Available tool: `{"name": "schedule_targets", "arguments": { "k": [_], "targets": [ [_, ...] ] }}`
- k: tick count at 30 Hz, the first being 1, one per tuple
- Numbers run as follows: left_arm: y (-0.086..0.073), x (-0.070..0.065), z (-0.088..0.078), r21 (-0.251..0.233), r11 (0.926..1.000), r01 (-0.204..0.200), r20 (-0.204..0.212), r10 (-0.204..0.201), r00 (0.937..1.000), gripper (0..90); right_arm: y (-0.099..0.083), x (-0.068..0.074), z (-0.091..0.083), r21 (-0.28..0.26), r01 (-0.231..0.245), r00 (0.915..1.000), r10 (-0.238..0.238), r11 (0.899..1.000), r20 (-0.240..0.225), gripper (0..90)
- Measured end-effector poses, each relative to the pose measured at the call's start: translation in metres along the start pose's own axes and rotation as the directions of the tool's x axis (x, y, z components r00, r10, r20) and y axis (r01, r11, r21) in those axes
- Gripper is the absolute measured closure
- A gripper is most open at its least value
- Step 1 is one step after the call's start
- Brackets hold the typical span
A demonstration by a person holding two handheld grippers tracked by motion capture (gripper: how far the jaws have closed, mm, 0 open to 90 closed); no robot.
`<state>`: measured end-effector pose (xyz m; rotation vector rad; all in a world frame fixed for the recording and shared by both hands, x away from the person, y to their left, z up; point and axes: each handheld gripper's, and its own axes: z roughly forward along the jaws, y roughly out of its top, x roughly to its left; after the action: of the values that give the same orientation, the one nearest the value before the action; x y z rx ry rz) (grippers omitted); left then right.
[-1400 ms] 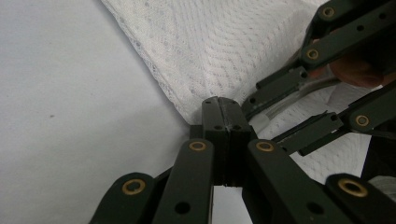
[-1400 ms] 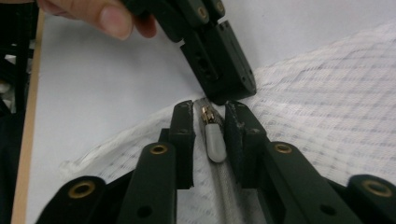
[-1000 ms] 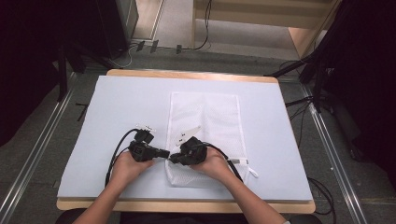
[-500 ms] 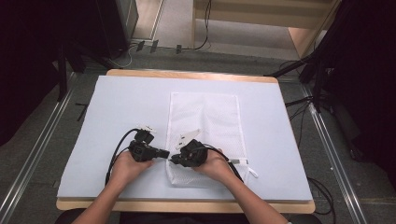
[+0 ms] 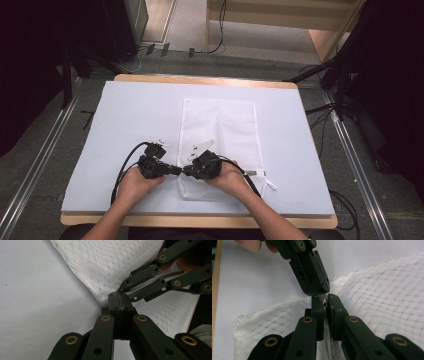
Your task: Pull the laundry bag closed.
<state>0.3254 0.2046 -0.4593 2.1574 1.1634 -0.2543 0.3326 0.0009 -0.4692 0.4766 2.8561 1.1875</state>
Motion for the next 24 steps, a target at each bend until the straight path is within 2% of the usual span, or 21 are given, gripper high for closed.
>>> {"name": "schedule_targets", "arguments": {
  "k": [3,5,9,14,24],
  "targets": [
    [-0.0008,-0.0034,0.001,-0.004,0.9998,-0.021,-0.024,0.02,0.9995,90.0,-0.0001,-0.0019,0.0,0.001,-0.021,0.9997,0.021,1.0,-0.014,87.0],
    [-0.0008,-0.0022,0.0008,0.001,0.9997,-0.023,-0.02,0.023,0.9995,90.0,-0.0002,-0.0033,-0.0004,0.003,-0.027,0.9993,0.027,1.0,-0.026,87.1],
    [-0.0018,0.0011,0.0005,0.0,1.0,0.001,-0.005,-0.001,1.0,90.0,-0.001,-0.0036,-0.002,0.011,-0.02,0.9992,0.02,1.0,-0.035,87.1],
    [-0.0019,-0.0033,0.0008,0.001,0.9996,-0.027,-0.04,0.027,0.9988,90.0,-0.0013,-0.0026,-0.0033,0.016,-0.011,0.9994,0.011,1.0,-0.031,87.1],
    [-0.0029,-0.0065,0.0018,-0.004,0.9987,-0.052,-0.061,0.051,0.9968,90.0,-0.0054,-0.0001,-0.0091,0.018,0.019,0.9996,-0.019,1.0,-0.021,89.3]
  ]
}}
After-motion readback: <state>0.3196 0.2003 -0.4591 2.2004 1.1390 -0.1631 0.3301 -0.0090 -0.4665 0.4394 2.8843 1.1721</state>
